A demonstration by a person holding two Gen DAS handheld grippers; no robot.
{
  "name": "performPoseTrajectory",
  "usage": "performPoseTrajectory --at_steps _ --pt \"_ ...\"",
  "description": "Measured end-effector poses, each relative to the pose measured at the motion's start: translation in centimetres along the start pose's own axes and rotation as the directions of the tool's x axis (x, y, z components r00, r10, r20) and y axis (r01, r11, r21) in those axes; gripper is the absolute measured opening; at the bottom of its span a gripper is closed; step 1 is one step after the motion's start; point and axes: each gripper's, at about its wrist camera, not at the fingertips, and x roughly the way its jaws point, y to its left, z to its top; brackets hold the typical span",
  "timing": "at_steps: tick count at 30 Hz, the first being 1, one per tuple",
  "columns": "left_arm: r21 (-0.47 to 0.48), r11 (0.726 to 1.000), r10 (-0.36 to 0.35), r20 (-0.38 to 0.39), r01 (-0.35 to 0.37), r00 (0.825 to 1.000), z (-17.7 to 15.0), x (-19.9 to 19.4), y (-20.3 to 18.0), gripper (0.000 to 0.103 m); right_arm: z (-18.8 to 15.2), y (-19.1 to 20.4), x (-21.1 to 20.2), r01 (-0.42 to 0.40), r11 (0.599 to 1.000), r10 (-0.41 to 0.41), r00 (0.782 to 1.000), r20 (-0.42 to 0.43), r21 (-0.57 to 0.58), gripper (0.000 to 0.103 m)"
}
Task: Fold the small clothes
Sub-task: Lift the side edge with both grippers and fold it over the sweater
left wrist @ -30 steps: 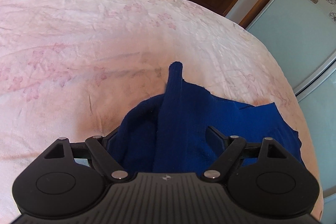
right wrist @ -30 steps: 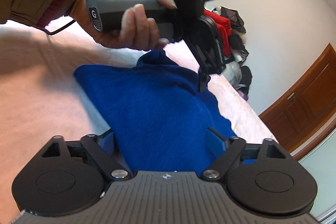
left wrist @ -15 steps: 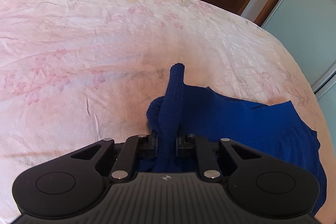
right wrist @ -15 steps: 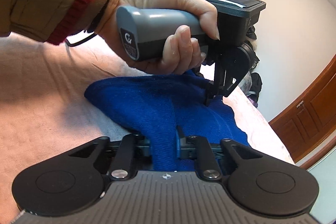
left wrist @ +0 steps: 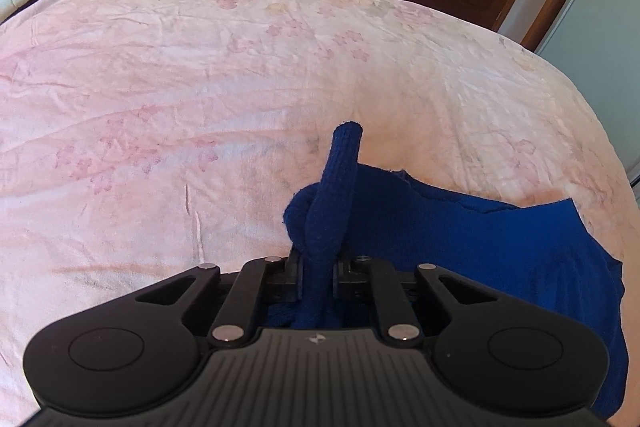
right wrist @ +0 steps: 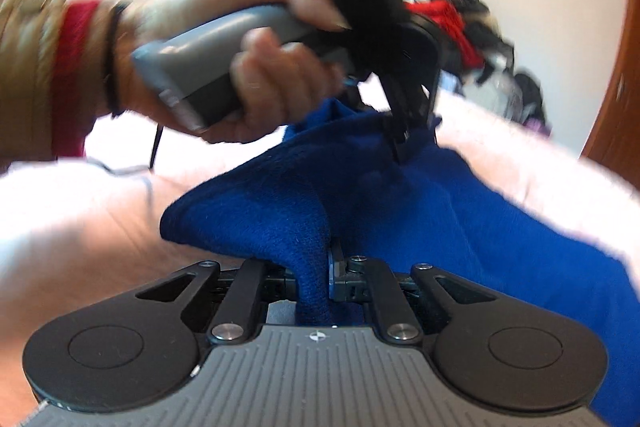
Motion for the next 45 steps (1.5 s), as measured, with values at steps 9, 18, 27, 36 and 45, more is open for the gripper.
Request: performPoseTrajectory --at_steps 9,18,27,36,45 --pt "-0.064 0.998 0.016 0.019 -0.014 1.0 0.4 -3.0 -3.0 0.01 -1.1 -6.3 -3.8 -0.119 0.948 0.091 0.99 0.108 0.296 0.012" --pt "-0.066 0.998 0.003 0.052 0.0 0.999 0.2 -4.8 -8.2 0.01 -4.6 -11.8 -6.4 -0.17 0.871 0.096 0.979 0.178 0.461 0.012" --pt "0.026 0.998 -0.065 0.08 0.063 0.995 0.3 -5.9 -16.0 0.01 -8.0 -15.2 -9.9 -0.203 0.785 0.057 0.964 0.258 0.585 0.012" --pt "0.163 0.985 -0.075 0.052 0.065 0.996 -1.7 -3.1 -25.1 0.01 -12.9 -18.3 -12.6 -0.169 0.691 -0.03 0.965 0.261 0.703 0.012" --pt "0.244 0.969 -0.037 0.017 0.032 0.999 -4.1 0.6 -29.5 0.01 -17.3 -20.0 -13.0 -0.176 0.586 -0.048 0.967 0.251 0.791 0.012"
